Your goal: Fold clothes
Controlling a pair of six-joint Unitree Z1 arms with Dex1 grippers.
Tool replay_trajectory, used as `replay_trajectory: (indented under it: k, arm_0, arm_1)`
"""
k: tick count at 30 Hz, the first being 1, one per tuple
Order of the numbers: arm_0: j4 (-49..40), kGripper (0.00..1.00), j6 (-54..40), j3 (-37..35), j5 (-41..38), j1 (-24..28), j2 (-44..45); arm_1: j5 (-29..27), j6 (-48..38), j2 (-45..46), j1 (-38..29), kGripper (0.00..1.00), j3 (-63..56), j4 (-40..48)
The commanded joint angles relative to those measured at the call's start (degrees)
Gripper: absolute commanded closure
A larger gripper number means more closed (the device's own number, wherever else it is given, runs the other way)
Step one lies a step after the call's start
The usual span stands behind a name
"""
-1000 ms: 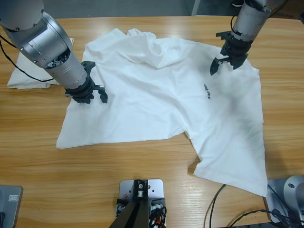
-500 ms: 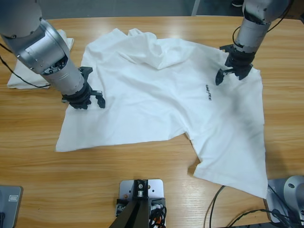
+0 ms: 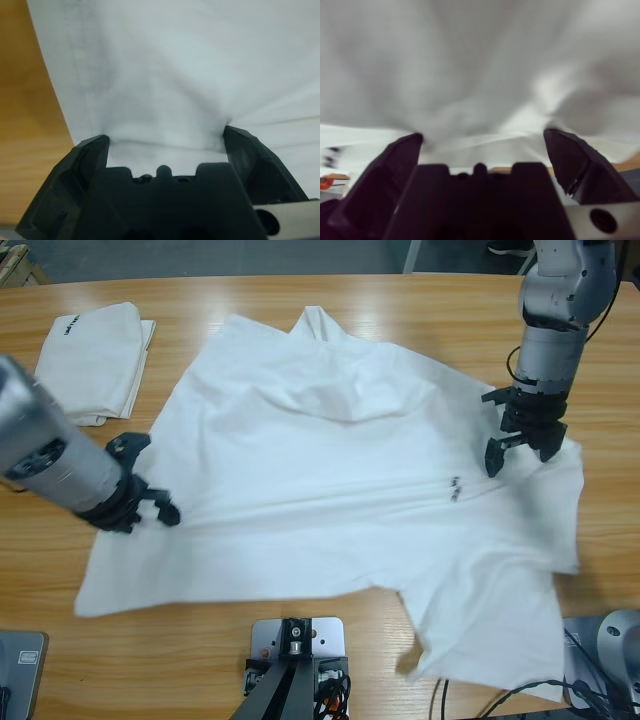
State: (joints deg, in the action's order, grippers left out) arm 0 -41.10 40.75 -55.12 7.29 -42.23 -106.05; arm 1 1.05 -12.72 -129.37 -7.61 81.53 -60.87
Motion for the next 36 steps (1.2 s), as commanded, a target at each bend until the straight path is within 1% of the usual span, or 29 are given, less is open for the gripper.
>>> replay_trajectory:
  k: [1, 2, 4, 5, 7, 8, 10, 11, 12, 13, 14, 15, 16, 21, 25, 29, 33, 36]
  arm_0:
    - [-3.7, 0.142, 1.2, 5.8, -1.4, -0.8, 8.4]
    - [-4.2, 0.142, 1.2, 5.1, -1.4, -0.8, 9.2]
    - [-5.2, 0.133, 1.2, 3.2, -1.4, -0.8, 10.9]
    - [-5.7, 0.121, 1.3, 2.3, -1.5, -0.8, 11.6]
    - [-6.3, 0.035, 2.2, 1.1, -1.5, -0.8, 12.2]
    - [-6.5, 0.029, 2.4, 0.7, -1.5, -0.8, 12.2]
    - [-6.4, 0.003, 2.3, -0.7, -0.9, -0.8, 10.6]
    - [-6.3, 0.000, 2.2, -2.0, -0.5, -0.8, 8.9]
    - [-6.3, 0.000, 2.0, -3.6, 0.0, -0.8, 6.8]
    - [-6.1, 0.000, 1.9, -5.3, 0.6, -0.8, 4.6]
    - [-6.0, 0.000, 1.8, -7.0, 0.8, -0.8, 2.2]
    - [-6.0, 0.000, 1.7, -8.5, 0.8, -0.8, 0.3]
    - [-5.6, 0.000, 1.8, -9.4, 0.8, -0.8, -1.1]
    - [-0.5, 0.000, 2.2, -9.9, -0.2, -0.8, -6.3]
    - [0.1, 0.000, 1.8, -12.1, -1.5, -0.8, -8.7]
    - [0.0, 0.000, 1.6, -13.6, -1.5, -0.8, -9.0]
    - [-0.5, 0.000, 1.5, -12.9, -1.5, -0.8, -8.6]
    - [-0.9, 0.000, 1.5, -12.8, -1.5, -0.8, -7.7]
  arm_1:
    - [-0.9, 1.4, 11.5, 0.8, 0.000, 5.6, -2.3]
    - [-0.4, 2.5, 13.3, 0.8, 0.000, 7.9, -2.0]
    - [3.8, 6.0, 16.0, 0.8, 0.000, 14.1, -1.6]
    - [5.3, 8.3, 15.5, 0.8, 0.000, 18.0, -1.6]
    - [9.3, 12.9, 11.5, 0.8, 0.009, 24.3, -1.7]
    - [11.2, 14.6, 9.0, 0.8, 0.023, 26.9, -1.6]
    - [12.4, 20.6, 3.5, 0.8, 0.044, 30.6, -0.8]
    - [13.3, 22.2, 0.9, 0.9, 0.067, 32.3, -0.4]
    - [14.8, 22.3, -1.6, 0.9, 0.120, 34.1, -0.4]
    - [16.4, 22.3, -4.0, 0.9, 0.187, 35.7, -0.4]
    - [18.0, 22.3, -6.1, 0.9, 0.276, 37.2, -0.6]
    - [19.2, 22.3, -7.7, 0.9, 0.320, 38.3, -0.9]
    - [20.0, 22.3, -8.8, 0.9, 0.322, 38.7, -1.0]
    - [20.9, 23.8, -11.7, 2.8, 0.322, 37.8, -1.0]
    - [21.8, 24.4, -12.5, 2.9, 0.317, 37.6, -1.0]
    - [21.8, 24.8, -13.4, 2.9, 0.312, 36.8, -0.9]
    - [21.6, 25.4, -15.0, 1.6, 0.294, 36.6, -1.0]
    - [21.0, 25.6, -15.7, 1.3, 0.301, 37.2, -1.0]
